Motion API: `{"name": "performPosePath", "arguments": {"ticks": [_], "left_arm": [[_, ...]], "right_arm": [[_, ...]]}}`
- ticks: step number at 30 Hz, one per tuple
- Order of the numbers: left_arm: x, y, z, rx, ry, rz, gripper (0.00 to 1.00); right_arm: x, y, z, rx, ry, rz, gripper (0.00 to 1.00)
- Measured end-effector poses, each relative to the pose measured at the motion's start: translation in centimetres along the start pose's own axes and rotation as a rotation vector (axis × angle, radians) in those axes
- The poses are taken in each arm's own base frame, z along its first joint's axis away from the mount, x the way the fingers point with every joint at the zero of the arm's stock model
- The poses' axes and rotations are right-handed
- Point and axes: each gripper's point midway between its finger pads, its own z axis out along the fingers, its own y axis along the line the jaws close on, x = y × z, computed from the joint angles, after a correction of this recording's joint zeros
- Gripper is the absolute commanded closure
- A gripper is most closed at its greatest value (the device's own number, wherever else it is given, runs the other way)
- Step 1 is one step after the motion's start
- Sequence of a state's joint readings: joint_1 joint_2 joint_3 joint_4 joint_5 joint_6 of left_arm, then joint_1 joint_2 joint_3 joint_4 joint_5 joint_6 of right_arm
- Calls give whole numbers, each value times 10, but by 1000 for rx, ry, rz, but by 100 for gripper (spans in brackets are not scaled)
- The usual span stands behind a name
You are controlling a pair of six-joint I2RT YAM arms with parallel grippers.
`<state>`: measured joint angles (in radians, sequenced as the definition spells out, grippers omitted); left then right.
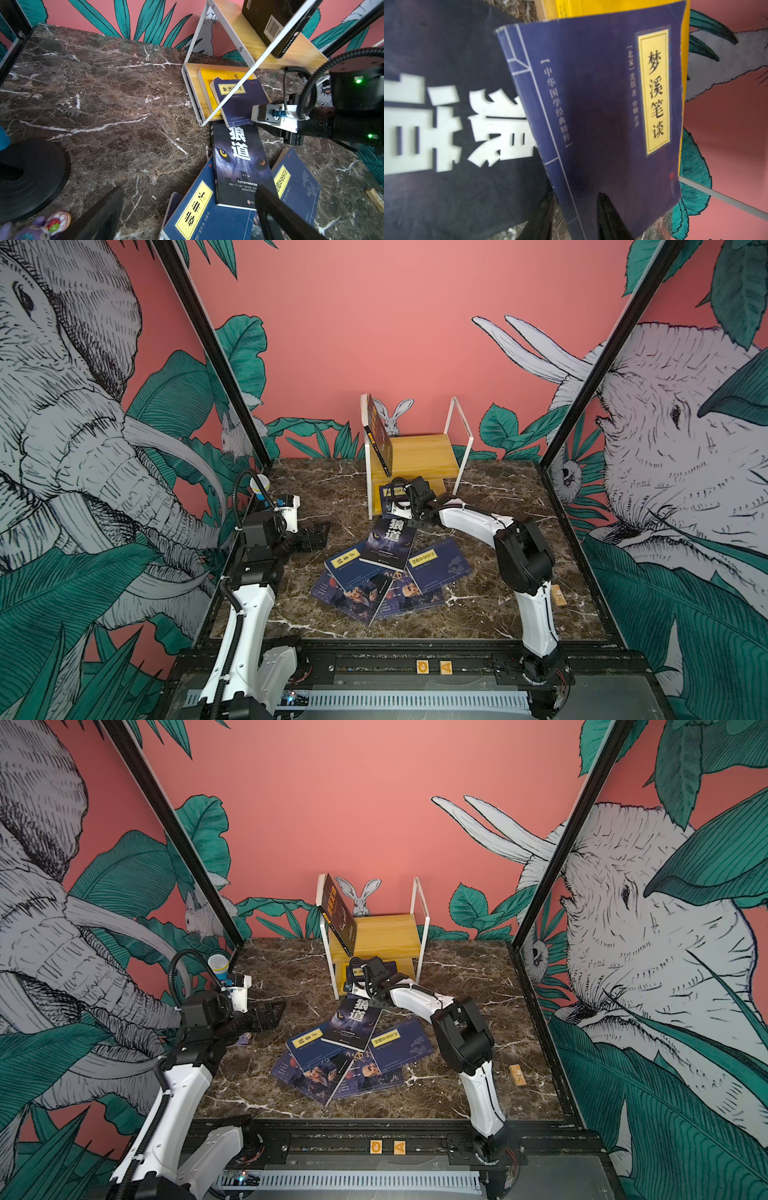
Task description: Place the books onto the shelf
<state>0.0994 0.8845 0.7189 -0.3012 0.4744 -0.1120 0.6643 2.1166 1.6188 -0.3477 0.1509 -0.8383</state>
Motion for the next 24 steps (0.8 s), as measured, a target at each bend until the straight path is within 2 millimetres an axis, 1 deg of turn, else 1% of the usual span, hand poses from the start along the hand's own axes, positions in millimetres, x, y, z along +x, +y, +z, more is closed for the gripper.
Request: {"name": "performPosePath", "arguments": {"ticks": [4,9,13,24], "left_arm": [[0,0,0,0,0,0,1],[0,0,0,0,-1,0,1],[0,0,0,0,-1,-1,0],[0,0,0,1,0,-1,1]], "right_arm": [[2,1,4,4,11,-1,70],[-5,-9,2,29,1,3,75],[-9,-17,2,58,-6,7,76],[-12,-22,10,86,-1,3,77]]}}
